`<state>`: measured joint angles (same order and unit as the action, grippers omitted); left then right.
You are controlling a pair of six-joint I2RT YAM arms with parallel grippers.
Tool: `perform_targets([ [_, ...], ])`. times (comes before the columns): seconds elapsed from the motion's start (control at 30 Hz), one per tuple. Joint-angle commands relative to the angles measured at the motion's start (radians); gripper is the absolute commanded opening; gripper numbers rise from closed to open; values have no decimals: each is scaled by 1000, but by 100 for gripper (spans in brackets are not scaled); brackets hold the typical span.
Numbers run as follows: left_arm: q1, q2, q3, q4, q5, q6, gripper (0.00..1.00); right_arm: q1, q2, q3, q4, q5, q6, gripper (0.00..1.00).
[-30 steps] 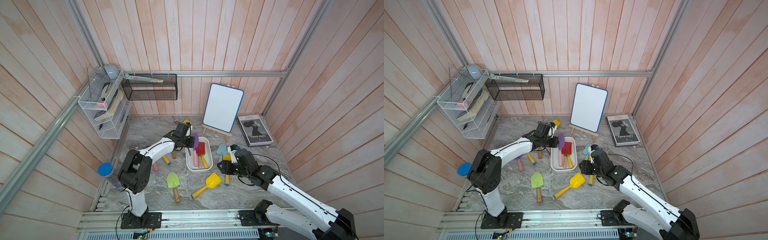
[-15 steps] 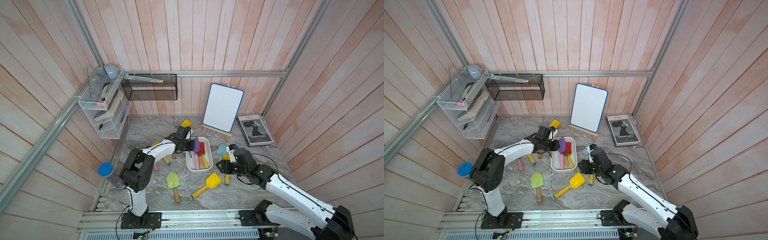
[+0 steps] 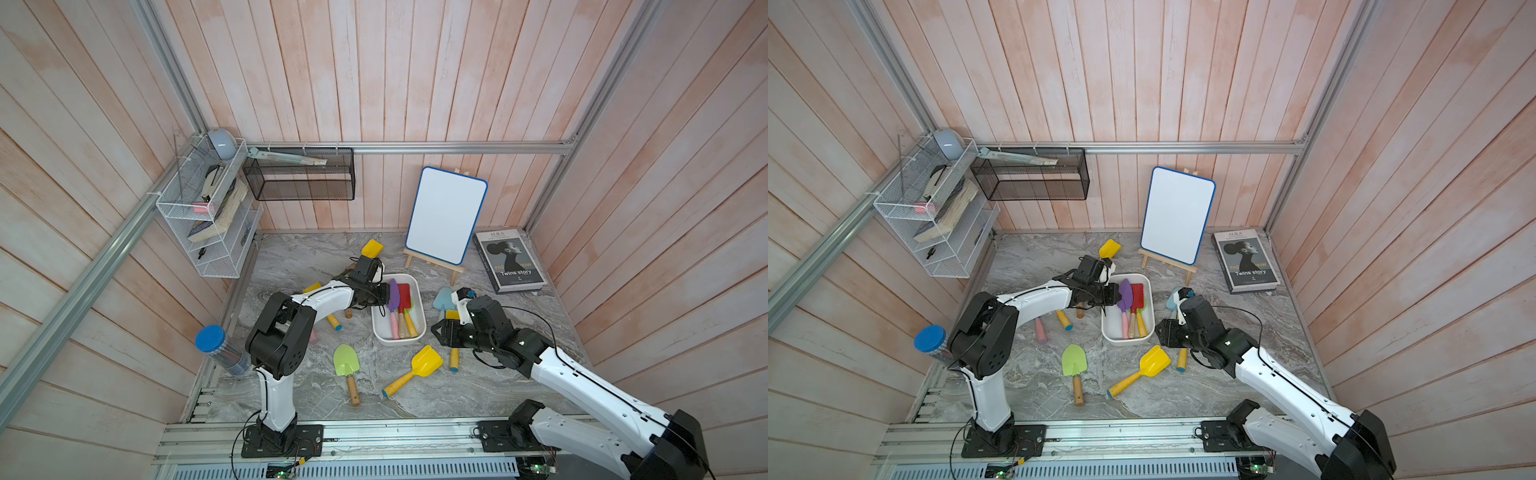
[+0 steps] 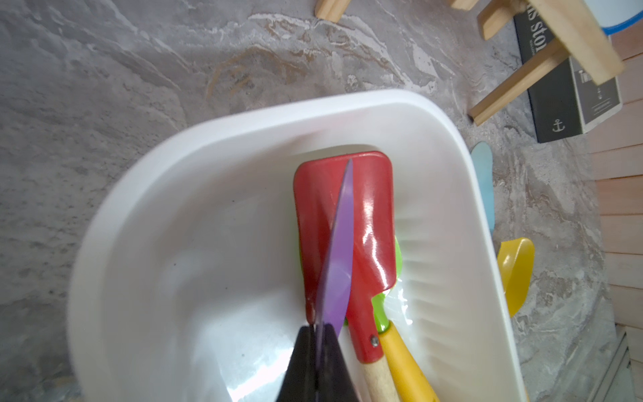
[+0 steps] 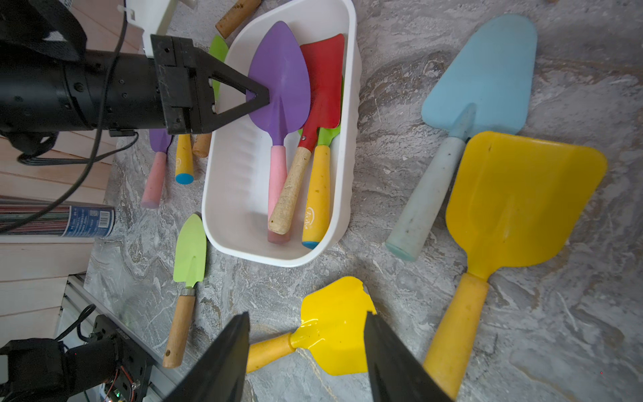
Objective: Put the shovel into the storage box
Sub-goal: Place the shovel in the storage box.
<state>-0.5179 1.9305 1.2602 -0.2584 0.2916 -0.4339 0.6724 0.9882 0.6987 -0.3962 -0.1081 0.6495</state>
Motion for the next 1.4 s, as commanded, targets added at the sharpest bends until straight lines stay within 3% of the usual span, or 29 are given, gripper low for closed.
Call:
perform_targets([
  [0.0,-6,41,16,-6,17,2,4,-8,6,-13,10,-13,-14,58],
  [0.3,-10,69,60,-61,-10,1,31,-9,7,-16,14,-19,-16,58],
  [0.5,-22,84,115,-114,-38,1,41,-11,7,-18,15,-19,-16,58],
  [1.0,-79,226,380,-418,-233,-38,49,-13,-16,-35,14,-18,-14,58],
  [1.37,-89,248,431,-513,-284,-64,50,-18,-25,-44,20,-26,-17,58],
])
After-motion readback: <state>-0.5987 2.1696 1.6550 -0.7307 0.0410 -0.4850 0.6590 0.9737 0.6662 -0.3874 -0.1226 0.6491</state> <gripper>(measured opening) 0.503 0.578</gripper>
